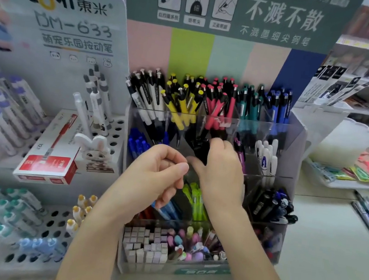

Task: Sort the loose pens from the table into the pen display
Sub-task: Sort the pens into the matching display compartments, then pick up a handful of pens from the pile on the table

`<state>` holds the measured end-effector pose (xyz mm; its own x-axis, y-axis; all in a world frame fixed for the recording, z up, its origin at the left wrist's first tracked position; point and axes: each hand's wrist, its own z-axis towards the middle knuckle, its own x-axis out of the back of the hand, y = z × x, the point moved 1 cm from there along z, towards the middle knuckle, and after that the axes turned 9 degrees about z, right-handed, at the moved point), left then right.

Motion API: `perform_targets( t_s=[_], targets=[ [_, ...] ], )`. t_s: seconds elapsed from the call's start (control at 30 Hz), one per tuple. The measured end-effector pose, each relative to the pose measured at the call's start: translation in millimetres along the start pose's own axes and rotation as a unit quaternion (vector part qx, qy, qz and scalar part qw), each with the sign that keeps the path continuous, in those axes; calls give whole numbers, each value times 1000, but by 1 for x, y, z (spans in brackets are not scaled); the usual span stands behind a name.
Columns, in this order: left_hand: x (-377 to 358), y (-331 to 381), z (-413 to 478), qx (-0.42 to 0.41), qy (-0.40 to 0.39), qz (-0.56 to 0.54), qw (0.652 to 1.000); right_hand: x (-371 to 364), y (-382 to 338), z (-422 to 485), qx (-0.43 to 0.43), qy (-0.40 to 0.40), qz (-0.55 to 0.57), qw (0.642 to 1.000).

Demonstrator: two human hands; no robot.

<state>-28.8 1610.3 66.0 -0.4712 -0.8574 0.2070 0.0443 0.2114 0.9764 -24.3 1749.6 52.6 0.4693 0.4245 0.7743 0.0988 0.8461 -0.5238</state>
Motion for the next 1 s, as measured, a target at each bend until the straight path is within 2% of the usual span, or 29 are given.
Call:
perform_targets(
  t_s=[0.13,0.27,0.43,0.67,0.8,1.0],
  targets=[
    [4,-2,0,-12,-31,7,999,-3,-2,11,-19,-12,-22,1000],
    [5,-3,0,-16,-50,12,999,3,-7,17,-51,7,39,998],
    [0,-5,2,-1,-56,14,998,6,-9,13,-50,-48,13,998],
    [-20,0,2,8,-38,25,999,35,6,3,-10,-39,183,982],
    [-56,10,3,-1,-32,34,999,66,40,-14,13,-17,250,968],
    [-183,18,22,-6,-67,18,998,129,159,-53,-52,-13,241,969]
  ],
)
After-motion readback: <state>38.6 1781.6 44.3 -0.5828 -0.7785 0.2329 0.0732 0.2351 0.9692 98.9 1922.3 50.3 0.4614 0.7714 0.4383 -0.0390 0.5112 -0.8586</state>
